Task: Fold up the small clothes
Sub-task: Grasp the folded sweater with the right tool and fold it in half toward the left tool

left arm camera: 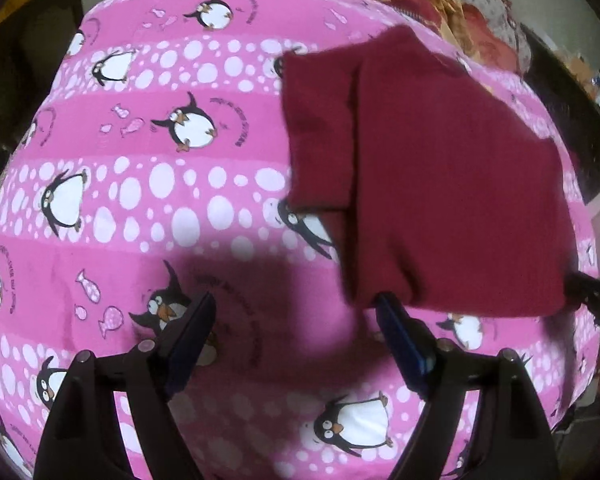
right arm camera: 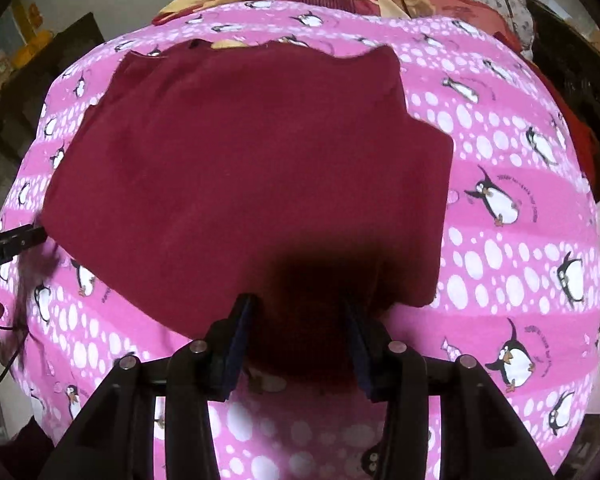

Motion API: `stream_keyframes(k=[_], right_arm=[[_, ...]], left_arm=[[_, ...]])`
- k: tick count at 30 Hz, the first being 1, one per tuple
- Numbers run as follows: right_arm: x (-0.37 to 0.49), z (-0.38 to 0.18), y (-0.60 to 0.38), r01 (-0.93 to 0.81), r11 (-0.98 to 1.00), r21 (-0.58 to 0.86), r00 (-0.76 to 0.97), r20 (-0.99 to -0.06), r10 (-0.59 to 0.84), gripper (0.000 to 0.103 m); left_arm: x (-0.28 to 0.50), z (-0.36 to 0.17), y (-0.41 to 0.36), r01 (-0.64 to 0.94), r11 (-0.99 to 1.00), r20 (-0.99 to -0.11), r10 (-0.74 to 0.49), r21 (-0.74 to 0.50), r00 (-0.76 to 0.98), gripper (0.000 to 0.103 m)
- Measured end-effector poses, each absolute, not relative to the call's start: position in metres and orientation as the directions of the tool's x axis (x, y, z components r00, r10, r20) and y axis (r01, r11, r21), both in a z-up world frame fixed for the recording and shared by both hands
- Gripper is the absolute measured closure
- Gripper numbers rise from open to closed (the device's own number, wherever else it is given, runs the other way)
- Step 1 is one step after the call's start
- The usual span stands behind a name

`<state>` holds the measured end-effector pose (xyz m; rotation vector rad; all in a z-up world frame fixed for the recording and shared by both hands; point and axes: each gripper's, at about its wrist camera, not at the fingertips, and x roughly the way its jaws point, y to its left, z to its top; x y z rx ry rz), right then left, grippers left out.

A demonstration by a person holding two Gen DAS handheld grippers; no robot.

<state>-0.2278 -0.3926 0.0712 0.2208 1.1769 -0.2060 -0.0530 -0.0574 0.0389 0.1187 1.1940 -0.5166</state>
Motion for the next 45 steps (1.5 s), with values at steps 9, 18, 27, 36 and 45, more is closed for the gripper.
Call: stream_keyframes(k=[9, 18, 27, 36, 45], right_arm=[[-0.194, 0.085, -0.347, 0.141, 0.969, 0.204, 0.415, -0.901, 0.129, 0.051], [-0.139, 0.079, -0.314, 0.089, 0.953, 0.289, 0.42, -0.879, 0.227, 0.05], [-0.082, 0.081, -0.296, 0.039, 0.953, 0.301, 0.45, -0.857, 0.252, 0.05], [-0.018, 0.07, -0.278, 0.018, 0.961, 0.275, 0.449, -0.861, 0.238, 0.05], [0.034, 0.055, -0.258, -0.001, 0.975, 0.221, 0.436, -0.878, 0.2, 0.049]], left_arm=[[-0.048, 0.051, -0.044, 0.429, 0.882, -0.893, -0.339, -0.194, 0.295, 0.022], [-0.059, 0.046, -0.072, 0.479, 0.86, -0.897, -0.339, -0.175, 0.283, 0.022], [-0.051, 0.048, -0.072, 0.456, 0.869, -0.888, -0.35, -0.189, 0.299, 0.022], [-0.04, 0.042, -0.074, 0.445, 0.871, -0.888, -0.359, -0.208, 0.289, 0.022], [-0.022, 0.034, -0.069, 0.417, 0.861, -0.873, -0.418, -0.292, 0.251, 0.022]])
